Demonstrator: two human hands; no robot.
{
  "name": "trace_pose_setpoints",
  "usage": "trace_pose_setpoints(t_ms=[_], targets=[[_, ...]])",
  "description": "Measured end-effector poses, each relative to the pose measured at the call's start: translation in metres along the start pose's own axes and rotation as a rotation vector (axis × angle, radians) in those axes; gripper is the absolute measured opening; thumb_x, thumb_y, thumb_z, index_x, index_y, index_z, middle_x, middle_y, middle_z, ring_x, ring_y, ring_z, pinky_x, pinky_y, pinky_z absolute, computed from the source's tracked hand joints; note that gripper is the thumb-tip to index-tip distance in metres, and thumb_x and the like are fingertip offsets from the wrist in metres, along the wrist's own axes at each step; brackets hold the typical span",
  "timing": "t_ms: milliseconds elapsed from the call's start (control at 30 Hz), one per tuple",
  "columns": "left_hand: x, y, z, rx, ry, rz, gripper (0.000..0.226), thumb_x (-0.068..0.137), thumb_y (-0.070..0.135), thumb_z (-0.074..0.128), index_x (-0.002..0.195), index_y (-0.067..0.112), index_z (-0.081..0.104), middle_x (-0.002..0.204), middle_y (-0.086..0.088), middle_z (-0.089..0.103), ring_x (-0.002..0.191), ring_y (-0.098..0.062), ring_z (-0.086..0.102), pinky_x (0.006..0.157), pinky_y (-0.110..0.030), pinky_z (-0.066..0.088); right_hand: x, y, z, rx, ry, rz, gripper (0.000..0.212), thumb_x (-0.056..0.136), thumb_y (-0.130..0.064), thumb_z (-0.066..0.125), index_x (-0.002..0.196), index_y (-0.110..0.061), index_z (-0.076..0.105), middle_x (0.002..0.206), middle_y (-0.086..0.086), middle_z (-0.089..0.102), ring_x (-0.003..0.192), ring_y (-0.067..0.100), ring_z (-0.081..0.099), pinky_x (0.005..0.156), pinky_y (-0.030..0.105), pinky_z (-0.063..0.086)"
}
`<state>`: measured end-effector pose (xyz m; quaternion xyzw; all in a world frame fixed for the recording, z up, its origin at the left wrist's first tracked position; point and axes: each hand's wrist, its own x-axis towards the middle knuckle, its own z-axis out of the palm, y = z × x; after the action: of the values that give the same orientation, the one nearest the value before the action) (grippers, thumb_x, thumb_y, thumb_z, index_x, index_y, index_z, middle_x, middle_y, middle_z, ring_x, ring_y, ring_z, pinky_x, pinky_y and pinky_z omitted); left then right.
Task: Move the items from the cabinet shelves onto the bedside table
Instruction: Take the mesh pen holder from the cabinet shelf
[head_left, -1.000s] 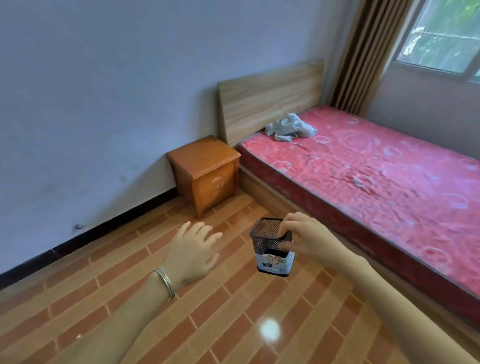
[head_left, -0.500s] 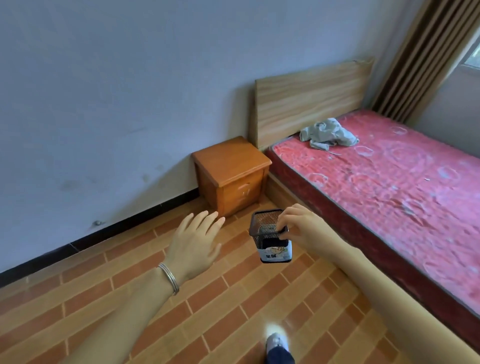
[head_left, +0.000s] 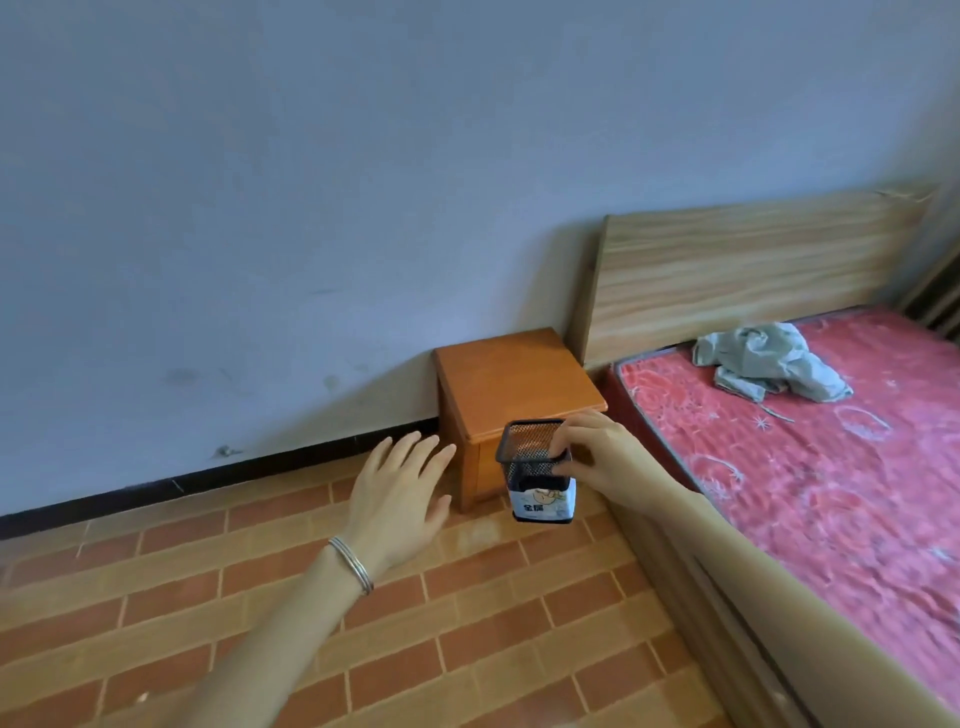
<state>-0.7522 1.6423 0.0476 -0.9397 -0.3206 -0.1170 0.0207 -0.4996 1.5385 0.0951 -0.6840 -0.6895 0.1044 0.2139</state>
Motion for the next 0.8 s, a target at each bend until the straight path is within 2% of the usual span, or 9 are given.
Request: trace_pose_setpoints(t_ms=[167, 300, 467, 533, 667, 800], targets=[[0.04, -0.009, 0.037, -0.026, -0.066, -0.061, 0.056, 0.082, 0.045, 0.038, 0.125, 0.018, 0.06, 0.124, -0.003, 0.062, 0.118, -0.024, 0.055, 0.1, -0.045, 0.043, 0.055, 0.053, 0.011, 0.046, -0.022, -0.008, 0.012, 0.076, -0.014, 0.074, 0.084, -0.013, 0.066, 0.089, -0.002, 0.06, 0.086, 0.015, 0.047, 0.073, 0.028, 0.041], [0.085, -0.032, 0.069, -0.035, -0.1, -0.101, 0.055, 0.08, 0.045, 0.038, 0.12, 0.017, 0.063, 0.119, -0.003, 0.065, 0.114, -0.024, 0.058, 0.096, -0.045, 0.045, 0.108, 0.098, 0.026, 0.027, -0.058, 0.012, 0.012, 0.076, -0.013, 0.074, 0.084, -0.012, 0.066, 0.091, -0.001, 0.061, 0.088, 0.016, 0.048, 0.074, 0.012, 0.032], [0.16, -0.075, 0.107, -0.053, -0.134, -0.144, 0.052, 0.078, 0.042, 0.043, 0.116, 0.016, 0.066, 0.116, -0.004, 0.066, 0.11, -0.025, 0.06, 0.092, -0.046, 0.048, 0.199, 0.15, 0.044, 0.058, -0.115, -0.003, 0.013, 0.075, -0.009, 0.074, 0.084, -0.011, 0.065, 0.093, 0.002, 0.061, 0.088, 0.018, 0.051, 0.076, 0.032, 0.043], [0.196, -0.097, 0.121, -0.062, -0.16, -0.166, 0.051, 0.075, 0.041, 0.049, 0.116, 0.016, 0.066, 0.115, -0.004, 0.067, 0.109, -0.025, 0.061, 0.091, -0.045, 0.049, 0.24, 0.169, 0.05, 0.069, -0.114, 0.011, 0.012, 0.076, -0.007, 0.073, 0.084, -0.011, 0.065, 0.098, 0.004, 0.061, 0.093, 0.02, 0.056, 0.079, 0.033, 0.048], [0.262, -0.132, 0.155, -0.057, -0.183, -0.162, 0.051, 0.078, 0.042, 0.044, 0.116, 0.016, 0.066, 0.113, -0.003, 0.066, 0.107, -0.024, 0.061, 0.089, -0.043, 0.05, 0.32, 0.21, 0.064, 0.057, -0.153, 0.032, 0.008, 0.08, -0.008, 0.07, 0.086, -0.01, 0.065, 0.104, 0.005, 0.061, 0.099, 0.021, 0.058, 0.082, 0.032, 0.051], [0.318, -0.158, 0.202, -0.052, -0.194, -0.18, 0.049, 0.069, 0.038, 0.073, 0.112, 0.016, 0.068, 0.11, -0.004, 0.068, 0.104, -0.024, 0.063, 0.087, -0.043, 0.052, 0.388, 0.258, 0.093, 0.05, -0.13, 0.053, 0.009, 0.08, -0.007, 0.069, 0.087, -0.01, 0.065, 0.107, 0.003, 0.06, 0.102, 0.022, 0.058, 0.082, 0.034, 0.05]])
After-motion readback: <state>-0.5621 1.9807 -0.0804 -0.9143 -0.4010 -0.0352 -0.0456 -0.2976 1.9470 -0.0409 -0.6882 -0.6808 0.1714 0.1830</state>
